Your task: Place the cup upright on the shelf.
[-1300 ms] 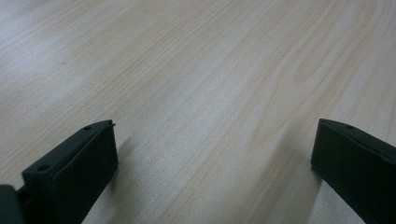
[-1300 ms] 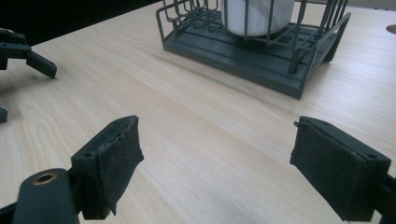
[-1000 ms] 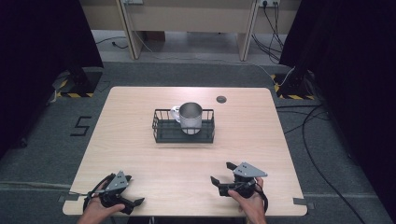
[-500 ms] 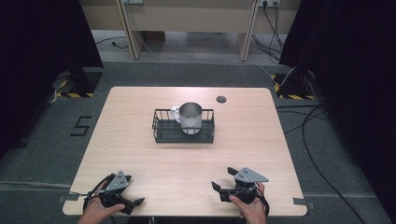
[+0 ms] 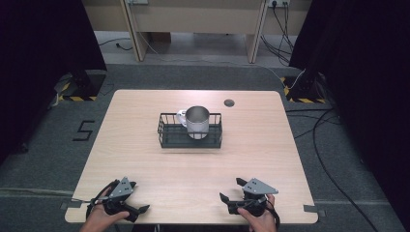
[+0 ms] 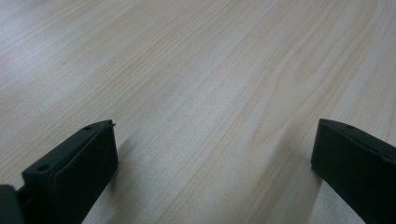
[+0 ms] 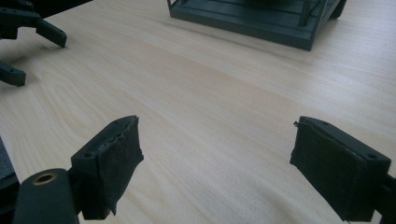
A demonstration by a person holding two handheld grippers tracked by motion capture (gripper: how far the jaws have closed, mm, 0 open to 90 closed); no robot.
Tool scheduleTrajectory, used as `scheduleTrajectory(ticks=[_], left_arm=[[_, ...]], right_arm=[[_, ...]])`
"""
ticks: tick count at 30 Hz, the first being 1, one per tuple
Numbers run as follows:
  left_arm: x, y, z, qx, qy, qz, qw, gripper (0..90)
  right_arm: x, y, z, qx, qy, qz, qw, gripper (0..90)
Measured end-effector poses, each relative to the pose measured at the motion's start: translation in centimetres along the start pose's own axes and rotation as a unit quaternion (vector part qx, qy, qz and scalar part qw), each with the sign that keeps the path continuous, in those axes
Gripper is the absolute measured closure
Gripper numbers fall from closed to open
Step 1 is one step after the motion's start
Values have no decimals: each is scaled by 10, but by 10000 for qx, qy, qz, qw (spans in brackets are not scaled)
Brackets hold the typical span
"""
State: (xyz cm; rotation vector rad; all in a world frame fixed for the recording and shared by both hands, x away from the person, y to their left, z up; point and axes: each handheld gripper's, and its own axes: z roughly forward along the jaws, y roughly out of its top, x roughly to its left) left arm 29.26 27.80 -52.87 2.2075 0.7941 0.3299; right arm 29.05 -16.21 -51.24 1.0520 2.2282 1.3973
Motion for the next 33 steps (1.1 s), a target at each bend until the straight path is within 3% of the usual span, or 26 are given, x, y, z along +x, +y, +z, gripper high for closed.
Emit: scheduleTrajectory(ticks=[16, 33], left_arm=[[0, 0, 0, 1, -3, -1, 10000, 0], [0, 0, 0, 5, -2, 4, 10000, 0]], right_arm=[[4, -13, -11, -9, -177, 94, 9998, 154], [7, -25, -14, 207, -397, 112, 9989, 153]])
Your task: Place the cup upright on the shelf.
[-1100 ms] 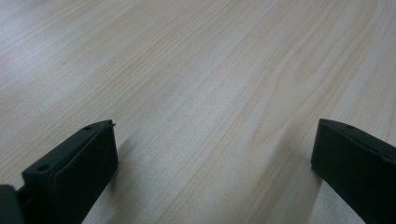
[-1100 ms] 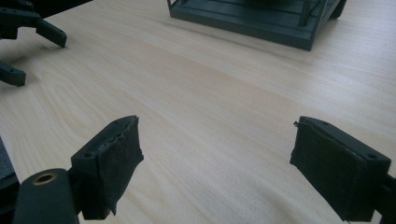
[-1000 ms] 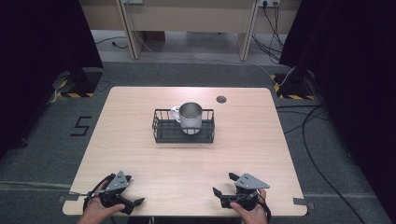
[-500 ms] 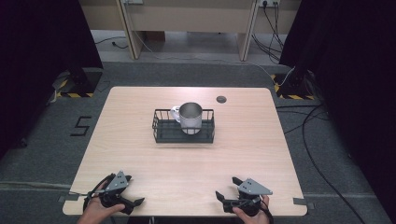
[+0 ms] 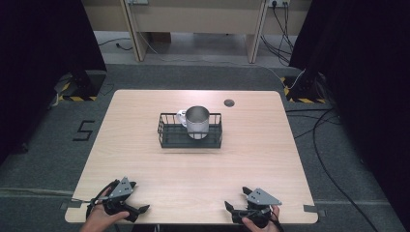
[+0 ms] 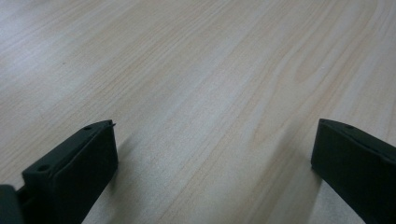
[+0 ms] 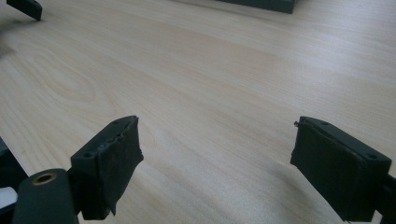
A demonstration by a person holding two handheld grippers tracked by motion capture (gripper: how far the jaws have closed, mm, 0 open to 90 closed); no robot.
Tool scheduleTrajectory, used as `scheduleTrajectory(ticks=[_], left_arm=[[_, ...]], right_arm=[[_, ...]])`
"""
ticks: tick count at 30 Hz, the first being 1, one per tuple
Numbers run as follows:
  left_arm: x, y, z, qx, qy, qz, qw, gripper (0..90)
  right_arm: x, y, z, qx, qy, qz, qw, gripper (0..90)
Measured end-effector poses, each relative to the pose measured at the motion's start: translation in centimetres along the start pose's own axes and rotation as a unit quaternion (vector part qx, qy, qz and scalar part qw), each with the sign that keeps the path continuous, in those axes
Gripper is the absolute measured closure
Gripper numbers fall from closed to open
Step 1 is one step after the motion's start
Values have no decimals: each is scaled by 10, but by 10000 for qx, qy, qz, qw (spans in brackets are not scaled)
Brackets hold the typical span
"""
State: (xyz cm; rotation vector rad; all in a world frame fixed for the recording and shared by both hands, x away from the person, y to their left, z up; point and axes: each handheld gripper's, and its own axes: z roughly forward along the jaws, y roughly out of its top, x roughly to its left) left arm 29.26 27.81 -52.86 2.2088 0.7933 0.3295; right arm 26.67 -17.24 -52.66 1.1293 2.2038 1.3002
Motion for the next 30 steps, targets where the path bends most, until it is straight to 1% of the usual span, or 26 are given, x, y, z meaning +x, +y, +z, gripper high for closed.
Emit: scheduleTrajectory(ticks=[3, 6, 9, 14, 15, 18, 19, 27, 30], left_arm=[[0, 0, 0, -1, 1, 3, 10000, 0], [0, 0, 0, -6, 1, -5, 10000, 0], [0, 0, 0, -9, 1, -6, 10000, 0], [0, 0, 0, -9, 0, -10, 10000, 0], [0, 0, 0, -8, -1, -10, 10000, 0], [0, 0, 0, -3, 0, -3, 10000, 0], [0, 0, 0, -4, 0, -4, 10000, 0], [0, 0, 0, -6, -1, -7, 10000, 0], [0, 0, 0, -10, 0, -11, 10000, 0]], right_arm=[[-1, -2, -2, -21, -24, 17, 10000, 152], [-1, -4, -4, -17, -112, 16, 9999, 153], [-1, -6, -5, 1, -131, -12, 9999, 152], [0, -11, -3, 143, -250, -93, 9995, 152], [0, -13, -2, 191, -295, -150, 9993, 148], [3, -16, -1, 164, -405, -319, 9985, 142], [4, -16, 0, 137, -423, -334, 9985, 136], [3, -21, 1, -64, -353, -371, 9987, 115], [3, -22, 1, -88, -354, -370, 9986, 111]])
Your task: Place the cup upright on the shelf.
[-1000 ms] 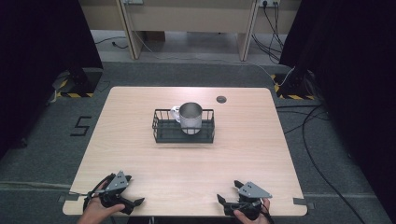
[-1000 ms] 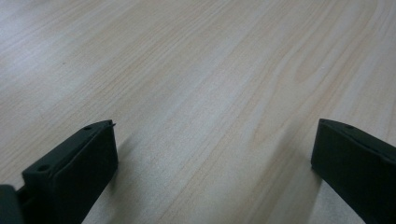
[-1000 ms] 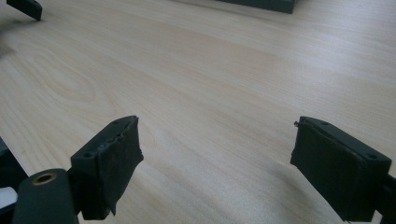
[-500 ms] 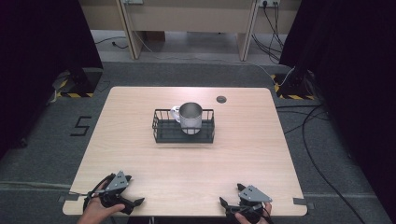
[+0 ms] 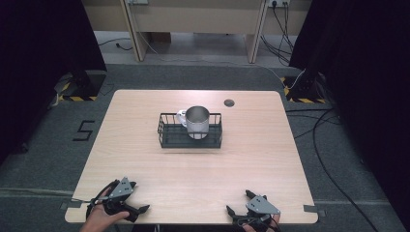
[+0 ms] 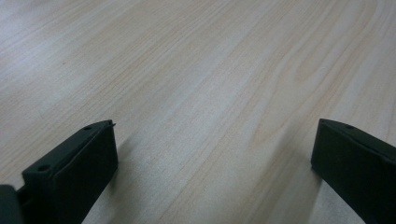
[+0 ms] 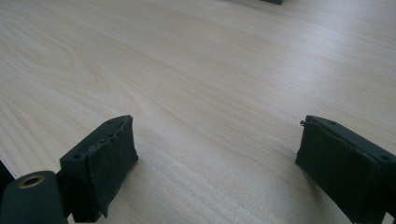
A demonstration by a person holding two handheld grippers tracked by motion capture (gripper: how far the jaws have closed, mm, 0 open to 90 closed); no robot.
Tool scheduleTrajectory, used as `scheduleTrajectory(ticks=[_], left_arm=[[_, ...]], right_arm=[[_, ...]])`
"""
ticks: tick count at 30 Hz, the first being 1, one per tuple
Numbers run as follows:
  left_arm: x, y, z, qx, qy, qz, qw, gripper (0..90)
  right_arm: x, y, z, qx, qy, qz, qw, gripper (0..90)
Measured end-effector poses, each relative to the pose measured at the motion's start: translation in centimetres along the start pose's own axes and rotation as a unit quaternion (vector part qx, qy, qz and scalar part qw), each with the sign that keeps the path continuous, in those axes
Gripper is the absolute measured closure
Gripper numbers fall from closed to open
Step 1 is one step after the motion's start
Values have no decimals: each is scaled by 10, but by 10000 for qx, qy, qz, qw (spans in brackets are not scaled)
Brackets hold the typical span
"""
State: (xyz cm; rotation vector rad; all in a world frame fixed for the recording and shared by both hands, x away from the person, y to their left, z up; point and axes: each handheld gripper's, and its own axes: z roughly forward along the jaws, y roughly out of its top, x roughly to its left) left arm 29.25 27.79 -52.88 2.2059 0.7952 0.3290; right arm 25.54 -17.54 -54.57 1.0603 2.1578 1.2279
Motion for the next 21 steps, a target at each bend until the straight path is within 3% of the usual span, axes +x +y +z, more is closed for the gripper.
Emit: scheduleTrajectory(ticks=[21], left_arm=[[0, 0, 0, 6, -1, 8, 10000, 0]], right_arm=[[1, -2, 1, -86, 70, -37, 9999, 97]])
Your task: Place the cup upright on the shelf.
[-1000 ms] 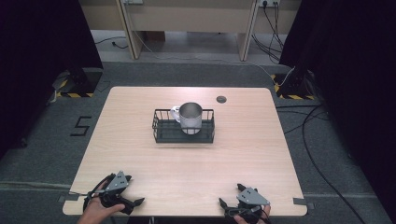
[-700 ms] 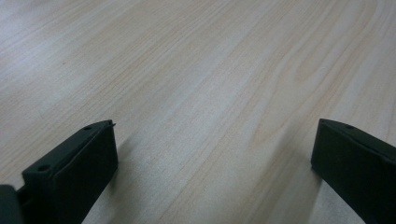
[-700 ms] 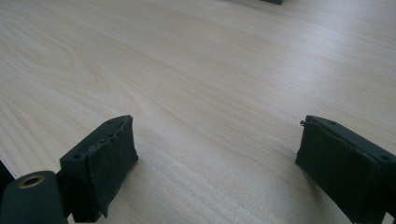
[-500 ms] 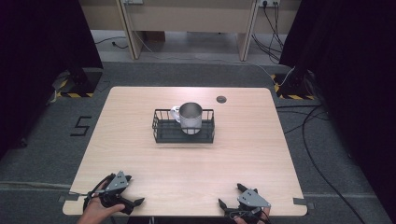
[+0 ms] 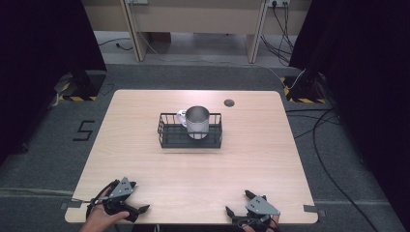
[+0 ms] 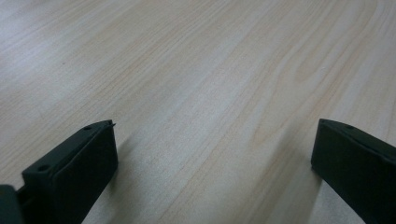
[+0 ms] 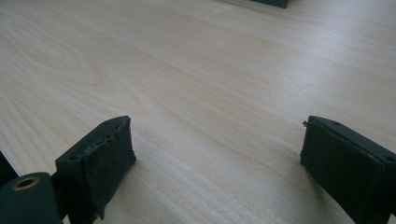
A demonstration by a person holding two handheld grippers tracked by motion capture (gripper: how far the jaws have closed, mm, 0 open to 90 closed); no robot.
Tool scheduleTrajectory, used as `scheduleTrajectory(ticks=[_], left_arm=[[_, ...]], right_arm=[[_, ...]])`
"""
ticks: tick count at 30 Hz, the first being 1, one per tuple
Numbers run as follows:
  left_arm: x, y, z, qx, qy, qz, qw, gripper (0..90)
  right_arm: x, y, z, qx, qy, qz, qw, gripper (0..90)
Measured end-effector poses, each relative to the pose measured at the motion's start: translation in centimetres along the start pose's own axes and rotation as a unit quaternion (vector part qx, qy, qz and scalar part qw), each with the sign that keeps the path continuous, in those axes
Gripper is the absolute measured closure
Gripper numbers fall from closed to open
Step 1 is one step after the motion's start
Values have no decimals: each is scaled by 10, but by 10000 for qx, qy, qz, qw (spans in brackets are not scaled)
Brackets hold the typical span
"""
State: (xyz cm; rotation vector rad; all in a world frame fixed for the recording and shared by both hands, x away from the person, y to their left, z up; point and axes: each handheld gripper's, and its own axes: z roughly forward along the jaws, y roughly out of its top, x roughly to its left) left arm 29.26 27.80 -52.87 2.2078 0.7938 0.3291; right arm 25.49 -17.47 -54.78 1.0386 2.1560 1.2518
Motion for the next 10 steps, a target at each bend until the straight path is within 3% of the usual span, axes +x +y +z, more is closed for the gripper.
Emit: scheduleTrajectory(ticks=[10], left_arm=[[0, 0, 0, -2, 16, -12, 10000, 0]], right_arm=[[1, 2, -1, 109, 40, -17, 9999, 96]])
